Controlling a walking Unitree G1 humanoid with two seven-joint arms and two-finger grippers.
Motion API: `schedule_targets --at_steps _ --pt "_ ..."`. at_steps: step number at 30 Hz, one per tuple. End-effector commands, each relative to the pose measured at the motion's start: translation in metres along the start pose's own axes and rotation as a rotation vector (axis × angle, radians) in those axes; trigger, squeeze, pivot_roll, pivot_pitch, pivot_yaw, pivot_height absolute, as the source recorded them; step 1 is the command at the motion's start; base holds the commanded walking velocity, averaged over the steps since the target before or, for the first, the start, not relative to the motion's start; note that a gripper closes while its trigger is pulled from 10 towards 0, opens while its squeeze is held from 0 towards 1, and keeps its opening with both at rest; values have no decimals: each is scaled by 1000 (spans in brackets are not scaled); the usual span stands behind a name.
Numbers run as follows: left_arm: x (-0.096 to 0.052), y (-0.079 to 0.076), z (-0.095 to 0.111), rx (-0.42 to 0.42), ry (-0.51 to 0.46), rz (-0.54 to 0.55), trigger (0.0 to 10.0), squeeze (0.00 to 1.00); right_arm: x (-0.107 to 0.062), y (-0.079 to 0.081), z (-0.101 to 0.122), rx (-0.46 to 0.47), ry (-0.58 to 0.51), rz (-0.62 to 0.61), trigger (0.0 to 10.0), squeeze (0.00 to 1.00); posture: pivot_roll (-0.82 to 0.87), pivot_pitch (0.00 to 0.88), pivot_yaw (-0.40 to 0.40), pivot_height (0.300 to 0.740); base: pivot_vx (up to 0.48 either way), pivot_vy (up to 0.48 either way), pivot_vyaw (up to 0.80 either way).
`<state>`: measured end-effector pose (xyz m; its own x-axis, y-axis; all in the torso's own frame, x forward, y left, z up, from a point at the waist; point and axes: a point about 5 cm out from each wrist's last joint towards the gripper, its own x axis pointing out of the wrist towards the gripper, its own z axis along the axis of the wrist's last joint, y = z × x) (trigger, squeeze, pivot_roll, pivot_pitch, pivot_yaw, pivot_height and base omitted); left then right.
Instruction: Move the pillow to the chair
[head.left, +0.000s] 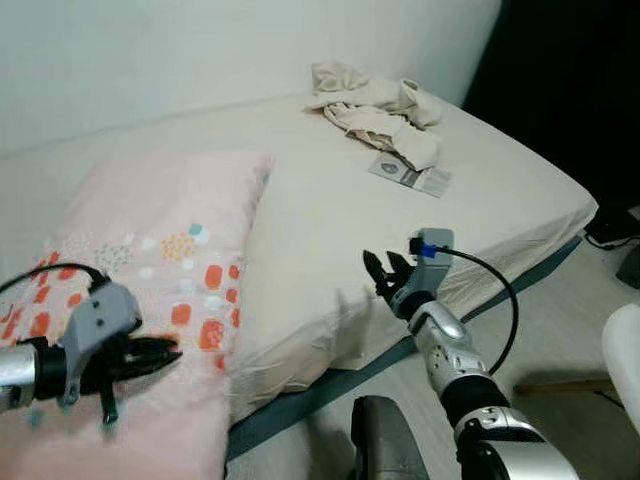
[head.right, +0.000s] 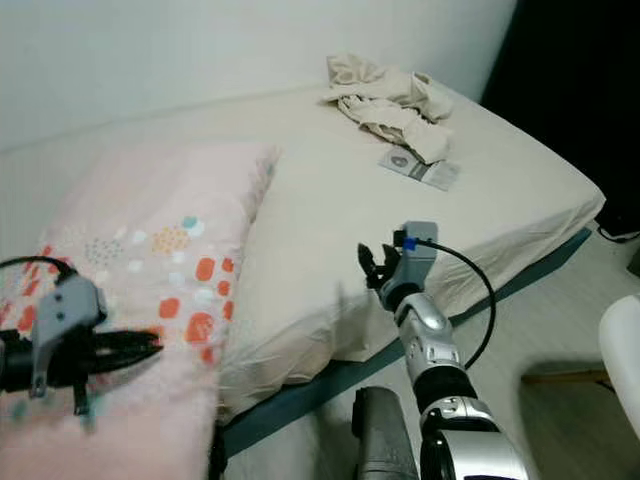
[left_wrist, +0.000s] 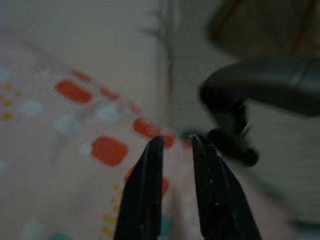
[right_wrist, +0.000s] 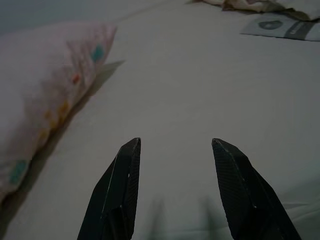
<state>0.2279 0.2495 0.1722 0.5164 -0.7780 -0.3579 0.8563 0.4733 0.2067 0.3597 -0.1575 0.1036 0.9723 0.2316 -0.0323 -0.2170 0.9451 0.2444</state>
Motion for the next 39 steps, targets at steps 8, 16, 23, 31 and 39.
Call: schedule_targets --at_steps 8,16,23,31,39 --pt "-6 24 16 -32 -109 135 10000 63 0 -9 5 16 -4 -37 10000 0 -37 132 -54 590 0 0 0" --pt "17 81 -3 -291 -157 807 10000 0 16 -9 8 64 157 -78 10000 0 -60 169 -52 590 0 0 0" --pt "40 67 -15 -314 -140 908 10000 0 29 2 24 139 163 -78 10000 0 -41 239 -73 590 0 0 0" --pt "42 54 2 -277 -260 970 10000 0 38 16 33 267 144 -20 10000 0 31 321 -105 590 0 0 0" --pt "13 57 -6 -169 -104 1069 10000 0 43 57 20 189 211 199 10000 0 14 302 -107 590 0 0 0"
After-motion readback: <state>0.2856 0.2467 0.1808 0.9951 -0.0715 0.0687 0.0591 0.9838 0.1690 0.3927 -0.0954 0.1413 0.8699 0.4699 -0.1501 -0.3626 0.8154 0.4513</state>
